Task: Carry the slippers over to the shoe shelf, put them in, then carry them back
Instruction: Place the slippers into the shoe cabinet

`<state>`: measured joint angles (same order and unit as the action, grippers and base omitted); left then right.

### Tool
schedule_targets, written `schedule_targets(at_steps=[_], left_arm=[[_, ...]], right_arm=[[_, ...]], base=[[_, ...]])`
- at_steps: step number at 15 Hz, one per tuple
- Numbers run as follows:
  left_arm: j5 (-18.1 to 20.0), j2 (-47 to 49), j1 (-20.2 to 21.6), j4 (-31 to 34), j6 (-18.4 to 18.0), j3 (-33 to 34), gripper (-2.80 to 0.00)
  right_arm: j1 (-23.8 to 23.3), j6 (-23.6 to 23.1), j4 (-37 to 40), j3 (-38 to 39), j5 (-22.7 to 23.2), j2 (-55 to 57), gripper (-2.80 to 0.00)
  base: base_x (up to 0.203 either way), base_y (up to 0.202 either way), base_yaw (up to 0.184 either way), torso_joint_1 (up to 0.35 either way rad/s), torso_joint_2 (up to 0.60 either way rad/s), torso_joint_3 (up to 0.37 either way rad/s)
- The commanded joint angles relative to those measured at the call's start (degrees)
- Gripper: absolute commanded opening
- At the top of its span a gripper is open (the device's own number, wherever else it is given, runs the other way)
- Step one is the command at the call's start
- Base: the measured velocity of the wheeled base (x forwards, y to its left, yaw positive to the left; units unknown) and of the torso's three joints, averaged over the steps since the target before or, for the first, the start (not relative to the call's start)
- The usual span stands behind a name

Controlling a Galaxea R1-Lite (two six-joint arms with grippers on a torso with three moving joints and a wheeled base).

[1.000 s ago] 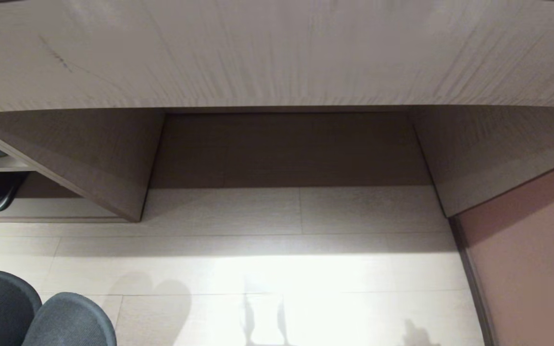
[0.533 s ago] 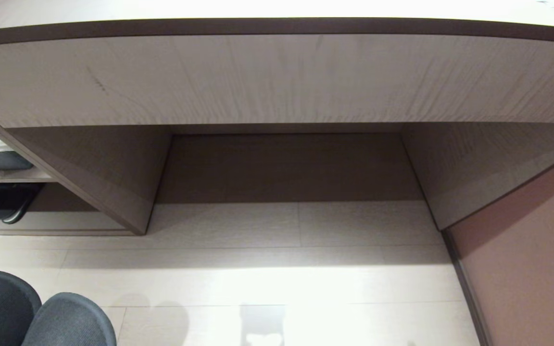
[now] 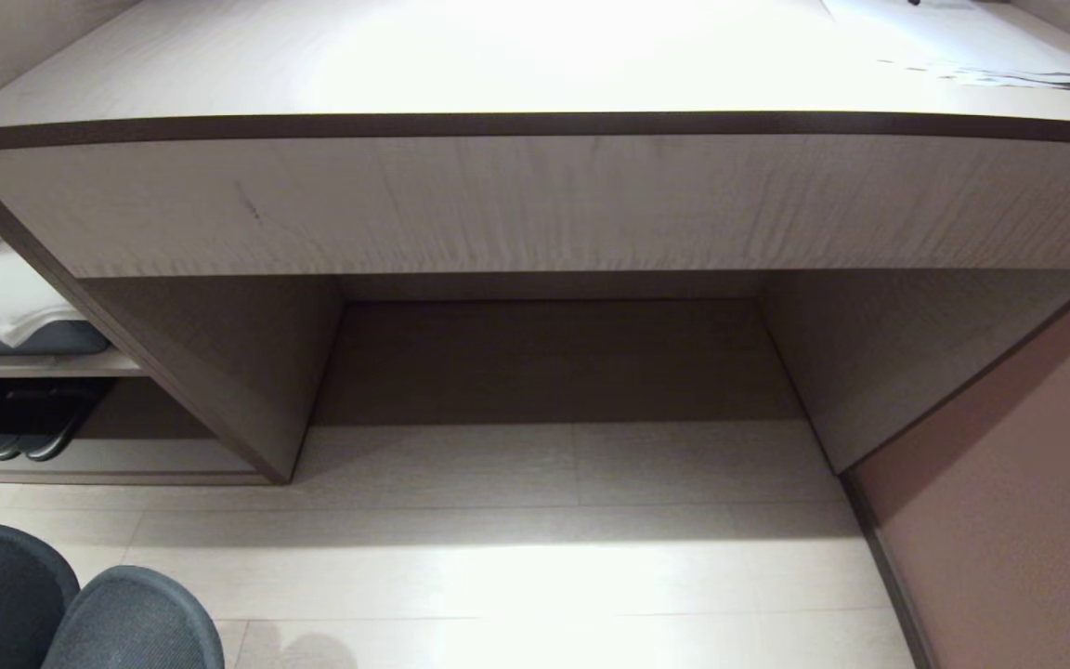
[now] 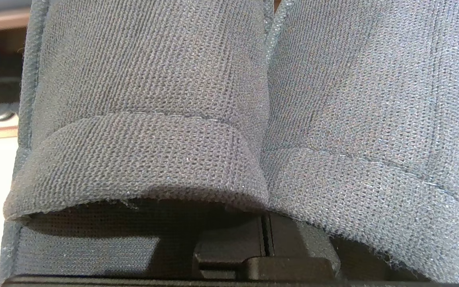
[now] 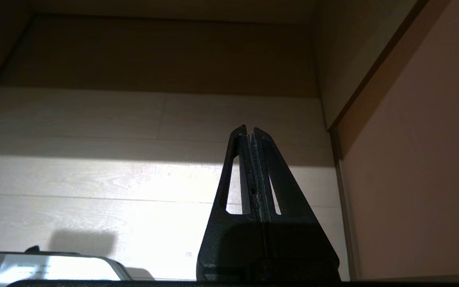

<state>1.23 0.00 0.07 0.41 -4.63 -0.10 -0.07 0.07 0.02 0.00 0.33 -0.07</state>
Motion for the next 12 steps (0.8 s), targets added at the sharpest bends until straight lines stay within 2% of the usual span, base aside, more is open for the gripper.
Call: schedule_targets(at_steps=[1, 12], left_arm=[[0.00, 0.09, 0.01, 0.02, -0.03, 0.01, -2.80], [0.00, 0.09, 0.01, -0.06, -0.03, 0.01, -2.80]], right_arm=[[0.05, 0.01, -0.02, 0.00, 0.02, -0.01, -2.80], [-0.01, 0.01, -0.02, 0.00, 0.02, -0.01, -2.80]], base=[[0.000, 0.000, 0.000, -0.002, 0.00, 0.209], [0.000, 0.000, 0.000, 0.002, 0.00, 0.203]])
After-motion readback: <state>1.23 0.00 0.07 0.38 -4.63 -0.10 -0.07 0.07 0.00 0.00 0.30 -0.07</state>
